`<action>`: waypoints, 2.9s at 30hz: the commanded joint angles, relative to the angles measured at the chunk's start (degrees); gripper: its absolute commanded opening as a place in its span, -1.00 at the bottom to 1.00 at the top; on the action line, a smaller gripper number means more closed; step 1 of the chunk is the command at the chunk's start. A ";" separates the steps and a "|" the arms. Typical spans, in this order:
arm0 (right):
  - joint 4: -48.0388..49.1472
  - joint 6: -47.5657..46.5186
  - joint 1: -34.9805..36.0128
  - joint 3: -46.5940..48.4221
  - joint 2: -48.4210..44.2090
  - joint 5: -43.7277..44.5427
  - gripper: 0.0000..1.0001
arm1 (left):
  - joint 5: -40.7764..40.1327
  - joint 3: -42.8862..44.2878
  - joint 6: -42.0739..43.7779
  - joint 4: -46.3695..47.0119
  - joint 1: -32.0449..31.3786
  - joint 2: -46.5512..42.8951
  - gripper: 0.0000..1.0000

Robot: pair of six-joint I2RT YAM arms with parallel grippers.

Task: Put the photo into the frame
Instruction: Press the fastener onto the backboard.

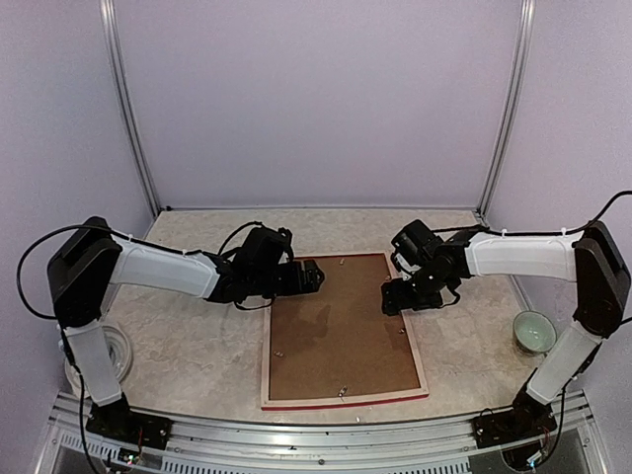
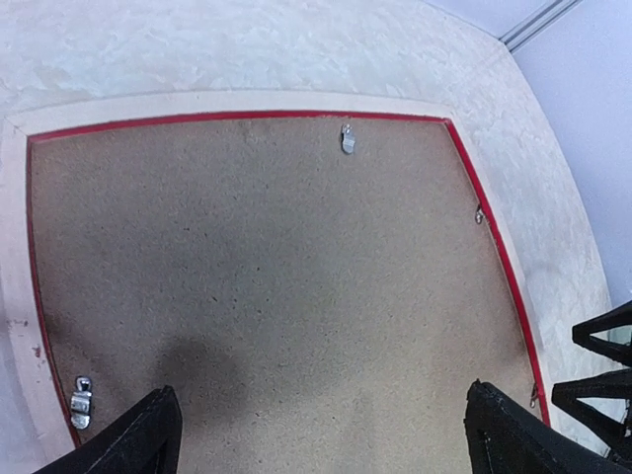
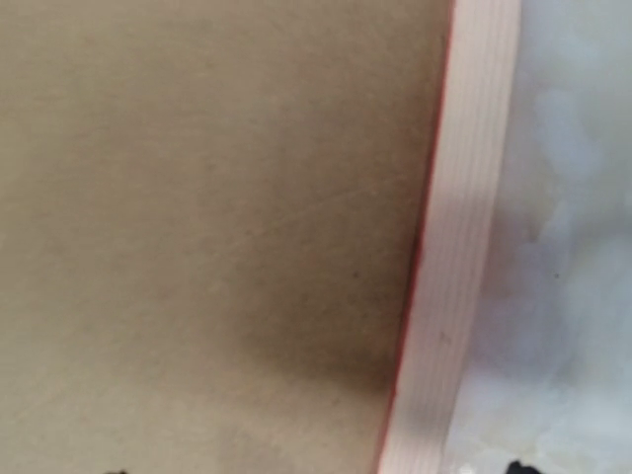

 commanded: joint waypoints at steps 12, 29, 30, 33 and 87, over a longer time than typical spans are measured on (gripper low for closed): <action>1.35 0.48 2.34 -1.63 -5.20 4.89 0.67 | -17.15 -1.13 6.06 -14.11 1.56 -10.29 0.98; 3.65 1.19 2.44 -3.31 -6.10 3.72 0.66 | -13.19 -4.24 4.61 -10.64 6.09 -1.95 0.89; 3.69 1.23 2.46 -3.29 -6.06 3.69 0.66 | -12.58 -4.58 4.43 -10.12 6.43 -1.89 0.88; 3.91 1.27 2.50 -3.12 -5.75 3.50 0.66 | -10.46 -5.20 4.13 -8.96 7.21 -1.47 0.84; 4.20 0.90 2.51 -1.69 -4.39 3.15 0.66 | -10.76 -5.42 4.91 -10.73 7.33 0.86 0.16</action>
